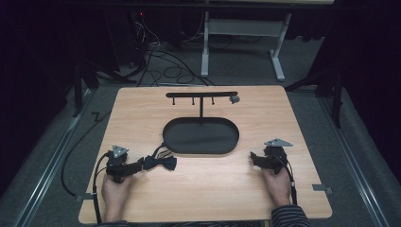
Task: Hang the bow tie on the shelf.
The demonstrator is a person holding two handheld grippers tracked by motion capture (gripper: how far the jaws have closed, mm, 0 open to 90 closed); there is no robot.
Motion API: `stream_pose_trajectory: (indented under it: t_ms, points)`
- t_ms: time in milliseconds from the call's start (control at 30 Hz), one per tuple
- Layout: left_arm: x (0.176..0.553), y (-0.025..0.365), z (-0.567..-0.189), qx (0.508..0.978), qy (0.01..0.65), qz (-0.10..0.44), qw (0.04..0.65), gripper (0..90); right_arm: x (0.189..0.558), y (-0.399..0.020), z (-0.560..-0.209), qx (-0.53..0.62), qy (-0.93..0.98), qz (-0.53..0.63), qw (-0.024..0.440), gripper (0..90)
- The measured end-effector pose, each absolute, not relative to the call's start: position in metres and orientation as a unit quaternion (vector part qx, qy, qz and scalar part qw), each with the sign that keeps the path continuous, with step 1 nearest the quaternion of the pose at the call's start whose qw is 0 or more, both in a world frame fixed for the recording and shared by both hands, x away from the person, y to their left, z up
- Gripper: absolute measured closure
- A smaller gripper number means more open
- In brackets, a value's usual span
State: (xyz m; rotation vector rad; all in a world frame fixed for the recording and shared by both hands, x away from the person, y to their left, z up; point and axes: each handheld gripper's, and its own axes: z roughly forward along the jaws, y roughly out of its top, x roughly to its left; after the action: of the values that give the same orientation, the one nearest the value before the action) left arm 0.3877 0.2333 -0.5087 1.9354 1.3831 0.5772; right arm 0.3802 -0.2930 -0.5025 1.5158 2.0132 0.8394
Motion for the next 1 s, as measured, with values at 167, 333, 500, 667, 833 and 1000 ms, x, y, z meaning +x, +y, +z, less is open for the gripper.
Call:
stream_pose_trajectory:
  t_ms: [167,333,500,667,833,1000]
  points:
    - [0.3875,0.2326,-0.5088,0.745,0.530,0.225,0.338,24.9,0.3802,-0.2930,-0.5025,0.553,0.736,0.307,0.240,26.1]
    - [0.3874,0.2326,-0.5086,0.747,0.529,0.225,0.335,25.1,0.3802,-0.2930,-0.5025,0.553,0.736,0.307,0.240,26.1]
    - [0.3865,0.2318,-0.5087,0.744,0.532,0.227,0.335,25.2,0.3801,-0.2930,-0.5025,0.553,0.736,0.307,0.240,26.1]
    - [0.3862,0.2304,-0.5086,0.746,0.532,0.224,0.333,22.5,0.3795,-0.2927,-0.5025,0.552,0.737,0.307,0.240,26.2]
    - [0.3864,0.2303,-0.5086,0.746,0.532,0.224,0.333,21.7,0.3794,-0.2924,-0.5025,0.550,0.739,0.308,0.238,26.3]
    - [0.3863,0.2313,-0.5086,0.747,0.529,0.223,0.334,22.3,0.3793,-0.2924,-0.5025,0.547,0.741,0.309,0.238,26.4]
